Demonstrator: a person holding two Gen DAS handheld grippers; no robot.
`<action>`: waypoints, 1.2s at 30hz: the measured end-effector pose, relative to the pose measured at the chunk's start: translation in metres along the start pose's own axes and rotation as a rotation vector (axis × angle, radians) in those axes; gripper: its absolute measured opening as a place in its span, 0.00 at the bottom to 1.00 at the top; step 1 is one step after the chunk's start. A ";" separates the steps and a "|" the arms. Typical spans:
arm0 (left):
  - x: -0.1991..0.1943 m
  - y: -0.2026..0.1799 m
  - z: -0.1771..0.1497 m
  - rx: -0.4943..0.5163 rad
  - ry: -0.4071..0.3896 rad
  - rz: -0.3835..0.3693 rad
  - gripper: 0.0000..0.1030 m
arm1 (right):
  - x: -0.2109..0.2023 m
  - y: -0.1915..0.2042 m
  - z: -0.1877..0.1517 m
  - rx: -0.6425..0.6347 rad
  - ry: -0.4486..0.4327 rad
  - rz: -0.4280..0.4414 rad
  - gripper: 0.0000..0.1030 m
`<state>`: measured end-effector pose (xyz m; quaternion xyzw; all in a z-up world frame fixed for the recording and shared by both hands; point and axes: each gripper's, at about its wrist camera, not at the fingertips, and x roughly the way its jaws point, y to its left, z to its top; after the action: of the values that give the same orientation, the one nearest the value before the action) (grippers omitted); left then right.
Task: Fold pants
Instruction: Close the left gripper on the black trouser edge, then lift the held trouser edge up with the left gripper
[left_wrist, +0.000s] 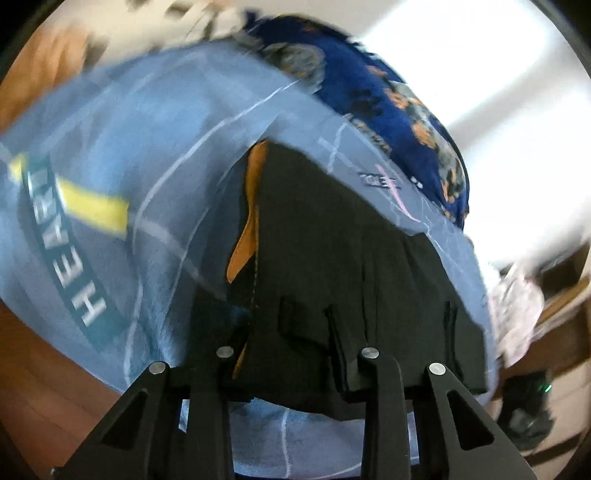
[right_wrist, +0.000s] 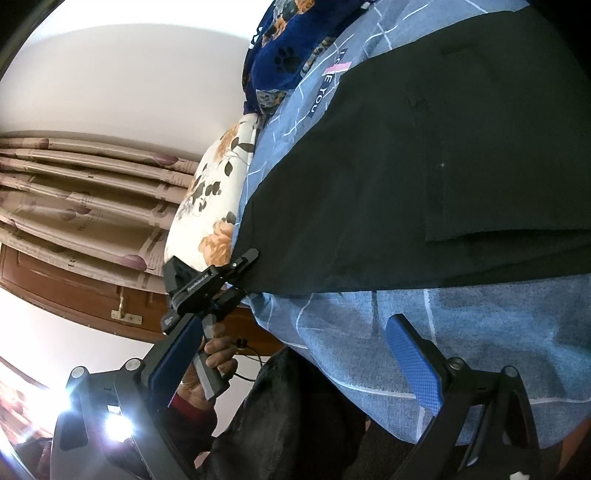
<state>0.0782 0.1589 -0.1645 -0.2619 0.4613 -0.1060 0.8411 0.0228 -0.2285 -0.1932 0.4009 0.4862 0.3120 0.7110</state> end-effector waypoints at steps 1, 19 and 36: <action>-0.004 -0.003 0.001 0.008 -0.014 -0.002 0.30 | -0.001 0.000 0.001 -0.001 -0.001 0.001 0.97; -0.052 -0.120 0.003 0.349 -0.217 0.024 0.29 | -0.021 0.002 0.009 0.000 -0.076 0.017 0.97; -0.051 -0.180 -0.010 0.484 -0.246 -0.015 0.29 | -0.041 -0.005 0.013 0.050 -0.144 0.062 0.97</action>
<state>0.0531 0.0252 -0.0355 -0.0673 0.3149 -0.1867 0.9282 0.0213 -0.2682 -0.1767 0.4548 0.4289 0.2917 0.7239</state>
